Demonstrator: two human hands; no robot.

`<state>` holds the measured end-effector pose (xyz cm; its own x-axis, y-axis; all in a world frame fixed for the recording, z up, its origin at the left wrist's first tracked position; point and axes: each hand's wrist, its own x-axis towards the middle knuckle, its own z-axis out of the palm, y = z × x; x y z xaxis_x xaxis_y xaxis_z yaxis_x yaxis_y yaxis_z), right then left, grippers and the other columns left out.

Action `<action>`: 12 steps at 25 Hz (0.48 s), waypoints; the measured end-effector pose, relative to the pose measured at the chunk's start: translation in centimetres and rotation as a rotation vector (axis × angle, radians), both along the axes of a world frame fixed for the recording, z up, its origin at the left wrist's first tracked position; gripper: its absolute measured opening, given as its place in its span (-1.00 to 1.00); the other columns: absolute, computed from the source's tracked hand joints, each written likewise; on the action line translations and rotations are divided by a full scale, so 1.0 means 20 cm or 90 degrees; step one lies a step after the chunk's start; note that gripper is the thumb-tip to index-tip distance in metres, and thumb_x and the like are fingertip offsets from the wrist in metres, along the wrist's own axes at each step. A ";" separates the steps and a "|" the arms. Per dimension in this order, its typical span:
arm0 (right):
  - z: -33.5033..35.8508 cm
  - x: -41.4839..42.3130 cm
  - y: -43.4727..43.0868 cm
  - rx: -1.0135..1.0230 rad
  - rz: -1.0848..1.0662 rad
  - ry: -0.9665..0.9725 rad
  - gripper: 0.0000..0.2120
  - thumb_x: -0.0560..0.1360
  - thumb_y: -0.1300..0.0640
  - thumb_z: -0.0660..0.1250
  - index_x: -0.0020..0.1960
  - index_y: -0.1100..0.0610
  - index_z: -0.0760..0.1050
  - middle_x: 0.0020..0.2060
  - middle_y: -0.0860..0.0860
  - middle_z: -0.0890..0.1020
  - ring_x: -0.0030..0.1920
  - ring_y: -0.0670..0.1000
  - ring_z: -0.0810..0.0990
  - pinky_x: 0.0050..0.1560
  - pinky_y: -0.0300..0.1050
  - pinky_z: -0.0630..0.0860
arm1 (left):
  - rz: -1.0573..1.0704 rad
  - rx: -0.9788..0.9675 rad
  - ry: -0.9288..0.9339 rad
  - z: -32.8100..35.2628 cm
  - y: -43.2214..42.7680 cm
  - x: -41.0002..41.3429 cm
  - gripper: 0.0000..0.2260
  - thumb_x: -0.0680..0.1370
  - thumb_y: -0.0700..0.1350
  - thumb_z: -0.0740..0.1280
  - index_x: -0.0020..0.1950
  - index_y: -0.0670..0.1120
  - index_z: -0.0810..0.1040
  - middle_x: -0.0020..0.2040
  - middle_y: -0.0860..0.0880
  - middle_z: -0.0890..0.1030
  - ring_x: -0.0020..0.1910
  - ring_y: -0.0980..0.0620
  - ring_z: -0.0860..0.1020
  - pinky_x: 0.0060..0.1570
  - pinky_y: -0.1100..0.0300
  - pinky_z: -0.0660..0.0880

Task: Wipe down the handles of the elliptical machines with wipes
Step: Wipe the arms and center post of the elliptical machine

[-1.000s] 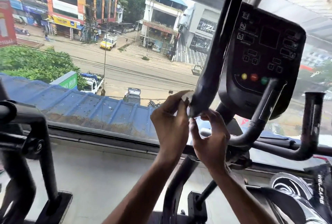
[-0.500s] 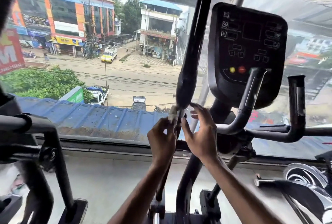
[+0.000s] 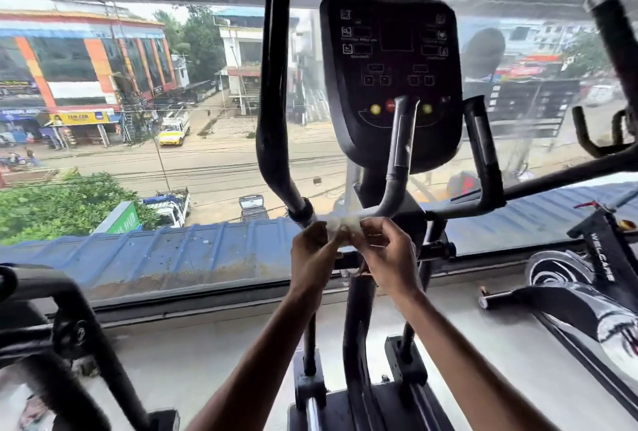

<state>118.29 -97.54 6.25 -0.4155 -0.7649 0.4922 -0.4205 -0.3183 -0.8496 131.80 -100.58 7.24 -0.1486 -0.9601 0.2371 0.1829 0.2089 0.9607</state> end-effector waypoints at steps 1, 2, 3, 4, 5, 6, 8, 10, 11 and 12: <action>0.00 -0.03 0.03 -0.036 -0.054 0.038 -0.73 0.44 -0.07 0.60 0.02 0.01 0.60 -0.07 -0.12 0.68 -0.12 -0.03 0.69 -0.08 -0.20 0.62 | 0.001 -0.013 -0.032 0.01 0.00 -0.04 -0.88 0.59 -0.11 0.46 -0.07 -0.16 0.67 -0.09 -0.11 0.76 -0.01 -0.10 0.73 -0.08 0.01 0.65; 0.00 -0.05 0.05 -0.072 -0.108 0.083 -0.69 0.44 -0.08 0.60 0.01 0.02 0.57 -0.06 -0.11 0.62 -0.15 -0.04 0.65 -0.13 -0.26 0.58 | 0.005 -0.030 -0.073 0.01 -0.01 -0.08 -0.87 0.60 -0.11 0.44 -0.11 -0.13 0.68 -0.12 -0.07 0.76 -0.04 -0.06 0.74 -0.08 -0.03 0.65; 0.00 -0.07 0.06 -0.100 -0.143 0.116 -0.67 0.43 -0.09 0.60 0.01 0.05 0.56 -0.05 -0.09 0.58 -0.16 -0.07 0.61 -0.15 -0.29 0.55 | 0.006 -0.052 -0.109 0.03 -0.02 -0.11 -0.85 0.62 -0.12 0.42 -0.13 -0.11 0.68 -0.15 -0.04 0.76 -0.08 -0.01 0.74 -0.08 -0.05 0.65; -0.01 -0.09 0.07 -0.117 -0.154 0.135 -0.67 0.44 -0.08 0.59 0.01 0.09 0.58 -0.05 -0.07 0.56 -0.16 -0.11 0.60 -0.15 -0.33 0.54 | -0.003 -0.072 -0.138 0.05 -0.02 -0.15 -0.83 0.63 -0.13 0.40 -0.15 -0.09 0.68 -0.18 -0.01 0.75 -0.12 0.04 0.73 -0.08 -0.05 0.65; -0.01 -0.11 0.08 -0.122 -0.147 0.135 -0.67 0.46 -0.07 0.57 0.04 0.13 0.60 -0.03 -0.07 0.58 -0.14 -0.14 0.61 -0.13 -0.33 0.56 | -0.019 -0.089 -0.158 0.08 -0.01 -0.19 -0.81 0.63 -0.13 0.38 -0.17 -0.06 0.69 -0.19 0.01 0.75 -0.14 0.09 0.72 -0.07 -0.03 0.64; -0.01 -0.14 0.09 -0.122 -0.141 0.124 -0.66 0.47 -0.07 0.56 0.08 0.15 0.62 -0.02 -0.06 0.61 -0.11 -0.15 0.63 -0.11 -0.29 0.60 | -0.036 -0.101 -0.177 0.12 -0.01 -0.22 -0.79 0.64 -0.11 0.37 -0.18 -0.01 0.69 -0.19 0.04 0.75 -0.15 0.14 0.71 -0.04 0.01 0.64; 0.01 -0.18 0.08 -0.128 -0.152 0.090 -0.69 0.50 -0.03 0.56 0.10 0.16 0.64 -0.01 -0.06 0.66 -0.08 -0.11 0.67 -0.08 -0.20 0.63 | -0.066 -0.132 -0.212 0.19 -0.02 -0.26 -0.80 0.62 0.00 0.37 -0.17 0.10 0.72 -0.17 0.09 0.76 -0.13 0.18 0.69 0.00 0.06 0.61; 0.03 -0.23 0.05 -0.159 -0.210 0.086 -0.79 0.51 0.04 0.56 0.02 0.16 0.65 -0.07 -0.09 0.69 -0.09 -0.09 0.66 -0.03 -0.29 0.56 | -0.062 -0.159 -0.218 0.23 -0.04 -0.29 -0.84 0.60 0.05 0.39 -0.11 0.10 0.74 -0.16 0.10 0.75 -0.14 0.21 0.68 -0.05 0.12 0.61; 0.05 -0.25 0.03 -0.176 -0.236 0.080 -0.82 0.51 0.07 0.56 0.00 0.15 0.66 -0.09 -0.10 0.68 -0.10 -0.10 0.64 -0.01 -0.35 0.52 | -0.043 -0.168 -0.208 0.25 -0.07 -0.30 -0.84 0.60 0.04 0.39 -0.07 0.04 0.74 -0.15 0.10 0.75 -0.15 0.21 0.68 -0.08 0.15 0.60; 0.08 -0.27 0.01 -0.188 -0.255 0.072 -0.83 0.52 0.09 0.55 0.01 0.16 0.65 -0.08 -0.09 0.68 -0.10 -0.12 0.64 -0.01 -0.35 0.53 | -0.013 -0.173 -0.202 0.27 -0.09 -0.31 -0.84 0.60 0.01 0.39 -0.02 -0.01 0.74 -0.12 0.09 0.75 -0.15 0.21 0.67 -0.11 0.20 0.59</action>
<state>112.81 -97.31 7.85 -0.5796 -0.3775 0.7222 -0.6425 -0.3333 -0.6900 125.52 -102.45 12.59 -0.2734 -0.8648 0.4211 -0.1064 0.4622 0.8804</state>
